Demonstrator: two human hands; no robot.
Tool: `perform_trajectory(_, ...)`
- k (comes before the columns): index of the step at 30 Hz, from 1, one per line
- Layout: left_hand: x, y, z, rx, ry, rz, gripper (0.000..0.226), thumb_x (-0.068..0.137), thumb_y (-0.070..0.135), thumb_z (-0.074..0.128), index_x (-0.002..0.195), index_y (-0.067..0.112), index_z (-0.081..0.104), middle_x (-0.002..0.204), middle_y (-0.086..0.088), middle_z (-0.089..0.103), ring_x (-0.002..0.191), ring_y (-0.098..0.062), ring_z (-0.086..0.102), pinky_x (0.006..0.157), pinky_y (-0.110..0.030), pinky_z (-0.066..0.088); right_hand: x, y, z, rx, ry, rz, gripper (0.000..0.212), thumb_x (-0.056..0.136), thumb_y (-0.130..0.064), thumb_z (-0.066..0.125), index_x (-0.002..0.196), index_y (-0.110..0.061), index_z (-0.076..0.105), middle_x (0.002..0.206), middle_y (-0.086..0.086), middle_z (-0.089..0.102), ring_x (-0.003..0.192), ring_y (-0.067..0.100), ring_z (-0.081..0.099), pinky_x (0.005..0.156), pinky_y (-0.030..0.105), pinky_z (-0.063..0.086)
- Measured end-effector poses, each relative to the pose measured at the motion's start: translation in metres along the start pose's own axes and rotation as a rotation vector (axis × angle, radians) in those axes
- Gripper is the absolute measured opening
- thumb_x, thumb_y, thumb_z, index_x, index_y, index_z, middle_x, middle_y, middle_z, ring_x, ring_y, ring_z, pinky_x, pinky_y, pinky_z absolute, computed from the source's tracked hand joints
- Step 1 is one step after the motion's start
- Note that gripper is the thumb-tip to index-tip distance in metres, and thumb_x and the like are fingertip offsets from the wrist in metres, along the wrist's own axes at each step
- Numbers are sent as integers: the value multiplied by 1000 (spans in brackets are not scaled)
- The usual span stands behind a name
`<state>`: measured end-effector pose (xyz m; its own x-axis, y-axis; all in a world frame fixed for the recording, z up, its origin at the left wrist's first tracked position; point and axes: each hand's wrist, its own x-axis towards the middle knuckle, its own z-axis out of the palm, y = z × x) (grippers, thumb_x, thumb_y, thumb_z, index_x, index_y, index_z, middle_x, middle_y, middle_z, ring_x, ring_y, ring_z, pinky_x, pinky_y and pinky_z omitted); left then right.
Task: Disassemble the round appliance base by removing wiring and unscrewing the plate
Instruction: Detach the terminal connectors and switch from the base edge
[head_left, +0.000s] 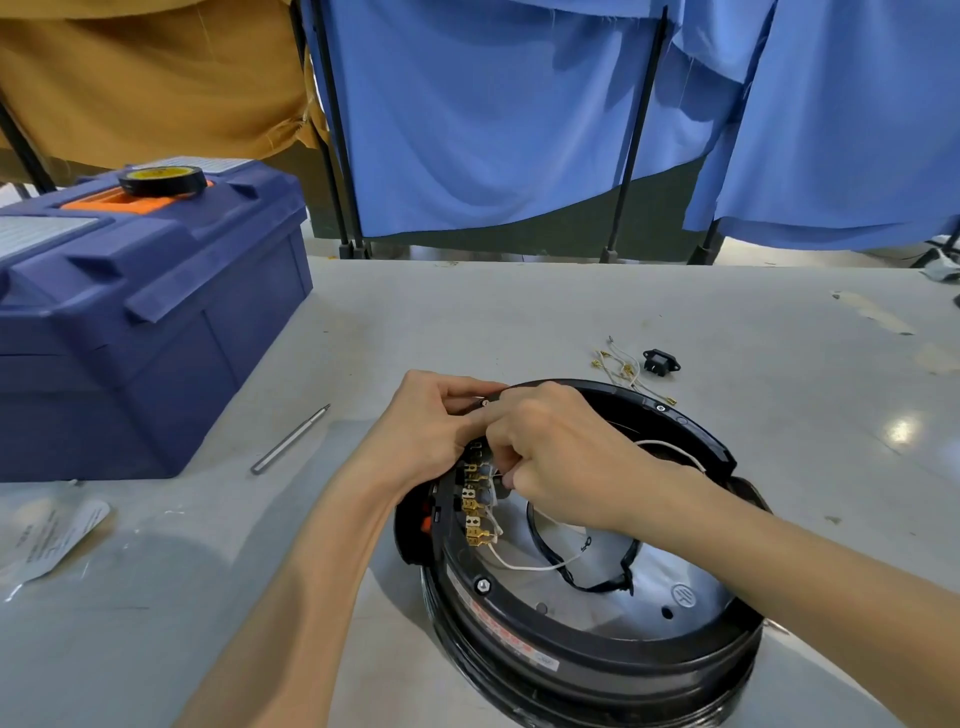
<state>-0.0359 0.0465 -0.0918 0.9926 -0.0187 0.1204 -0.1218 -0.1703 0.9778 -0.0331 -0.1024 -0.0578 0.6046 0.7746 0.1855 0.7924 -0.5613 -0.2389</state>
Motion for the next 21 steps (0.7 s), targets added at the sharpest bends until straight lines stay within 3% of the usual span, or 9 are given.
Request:
perform_trajectory(3,1,0,1,29,24,-21,19,83,7,71,101,13,74,82,1,77,76,-8,72,68,-19,56,-10,7,-3,-10,-4,31,6,59,3,58,56,-2,58,72,15,65,76,36,57,67,41,45)
perform_trajectory(5,2,1,0,75,30,-32,20,84,7,70,99,19,74,82,2,77,78,-11,73,73,-23,58,-17,12,-5,33,16,43,17,58,6,61,53,-10,56,66,9,61,70,31,57,63,34,41)
perform_trajectory(7,2,1,2,78,39,-36,21,85,6,69,98,21,73,80,4,77,76,-10,73,69,-19,57,-20,12,-4,37,41,38,18,60,9,60,54,-8,58,66,5,58,69,27,55,61,32,39)
perform_trajectory(10,0,2,2,53,47,-48,22,85,6,69,104,17,73,81,5,77,76,-8,73,64,-13,54,-16,11,-5,65,32,68,11,69,3,64,67,-5,71,74,3,63,72,23,57,64,34,44)
perform_trajectory(13,-1,3,3,46,37,-46,21,85,8,70,101,20,73,81,5,77,78,-7,73,66,-13,54,-16,13,-11,104,0,101,17,75,-7,74,89,-16,76,83,-4,64,80,12,52,69,26,41)
perform_trajectory(15,-1,4,2,54,39,-35,20,84,10,70,94,27,73,80,8,76,79,-5,72,68,-14,55,-17,10,-14,174,17,65,21,74,-12,79,92,-21,75,91,-6,62,87,10,43,75,23,38)
perform_trajectory(18,-3,4,1,66,26,-37,31,85,-1,65,87,30,72,79,7,77,77,-8,73,67,-19,57,-16,-2,-11,174,-50,-18,14,73,-14,80,85,-20,77,98,-7,62,94,13,41,83,27,39)
perform_trajectory(21,-3,4,0,62,29,-59,37,83,-10,60,94,23,73,82,5,77,78,-7,72,64,-19,56,-10,-8,-3,68,-117,-64,9,75,-8,74,83,-13,75,99,0,65,100,22,45,85,34,38)
